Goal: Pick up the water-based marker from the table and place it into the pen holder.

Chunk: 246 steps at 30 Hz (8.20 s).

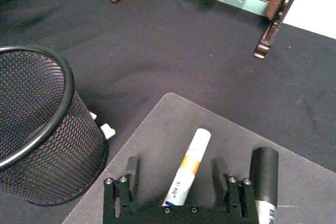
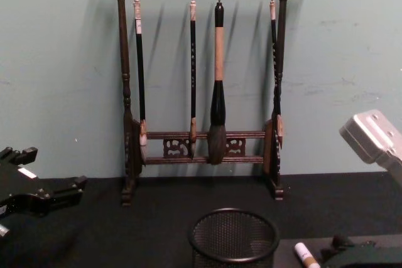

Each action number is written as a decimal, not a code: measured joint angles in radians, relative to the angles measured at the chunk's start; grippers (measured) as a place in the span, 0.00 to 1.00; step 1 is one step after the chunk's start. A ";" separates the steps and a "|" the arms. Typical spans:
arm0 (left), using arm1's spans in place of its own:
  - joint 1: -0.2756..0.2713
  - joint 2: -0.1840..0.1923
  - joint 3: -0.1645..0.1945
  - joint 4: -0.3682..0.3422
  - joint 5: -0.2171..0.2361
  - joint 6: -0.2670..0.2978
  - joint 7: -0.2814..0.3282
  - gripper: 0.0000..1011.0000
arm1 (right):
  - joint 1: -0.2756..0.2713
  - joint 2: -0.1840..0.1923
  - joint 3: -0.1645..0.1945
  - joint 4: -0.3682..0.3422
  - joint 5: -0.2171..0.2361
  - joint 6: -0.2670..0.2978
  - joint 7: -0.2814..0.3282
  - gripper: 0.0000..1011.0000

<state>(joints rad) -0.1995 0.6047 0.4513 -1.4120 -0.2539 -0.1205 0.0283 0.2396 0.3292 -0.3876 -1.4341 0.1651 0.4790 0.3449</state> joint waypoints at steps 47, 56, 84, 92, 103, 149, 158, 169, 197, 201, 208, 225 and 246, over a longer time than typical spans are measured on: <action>0.000 0.000 0.000 0.000 0.000 0.000 0.000 0.99 | -0.009 -0.003 0.020 -0.022 0.006 -0.057 0.001 0.17; 0.000 0.000 0.000 0.000 0.000 0.000 0.000 0.99 | -0.036 -0.012 0.061 -0.062 0.035 -0.240 -0.006 0.17; 0.000 0.000 0.000 0.000 0.000 0.000 0.000 0.99 | -0.005 -0.078 0.026 0.015 0.228 -0.703 0.171 0.17; 0.000 0.000 0.000 0.000 0.000 0.000 0.000 0.99 | 0.015 -0.095 -0.020 0.052 0.264 -0.699 0.200 0.17; 0.000 0.000 0.000 0.000 0.000 0.000 0.000 0.99 | 0.032 -0.112 -0.058 0.102 0.286 -0.678 0.201 0.17; 0.000 0.000 0.000 0.000 0.000 0.000 0.000 0.99 | 0.041 -0.112 -0.091 0.148 0.289 -0.644 0.181 0.17; 0.000 0.000 0.000 0.000 0.000 0.000 0.000 0.99 | 0.041 -0.112 -0.090 0.148 0.289 -0.644 0.182 0.28; 0.000 0.000 0.000 0.000 0.000 0.000 0.000 0.99 | 0.041 -0.112 -0.089 0.148 0.289 -0.644 0.183 0.66; 0.000 0.000 0.000 0.000 0.000 0.000 0.000 0.99 | -0.035 0.019 0.015 -0.051 0.274 -0.567 0.081 0.99; 0.000 0.000 0.000 0.000 0.000 0.000 0.000 0.99 | -0.054 0.051 0.052 -0.084 0.259 -0.526 0.037 0.99; 0.000 0.000 0.000 0.000 0.000 0.000 0.000 0.99 | -0.078 0.106 0.084 -0.132 0.209 -0.394 -0.031 0.99; 0.000 0.000 0.000 0.000 0.000 0.000 0.000 0.99 | -0.059 0.138 0.078 -0.115 0.148 -0.088 -0.050 0.99; 0.000 0.000 0.000 0.000 0.000 0.000 0.000 0.99 | -0.040 0.104 0.067 -0.056 0.102 0.000 -0.039 0.99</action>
<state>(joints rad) -0.1995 0.6047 0.4514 -1.4120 -0.2539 -0.1206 0.0283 0.1994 0.4329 -0.3210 -1.4904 0.2666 0.4787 0.3059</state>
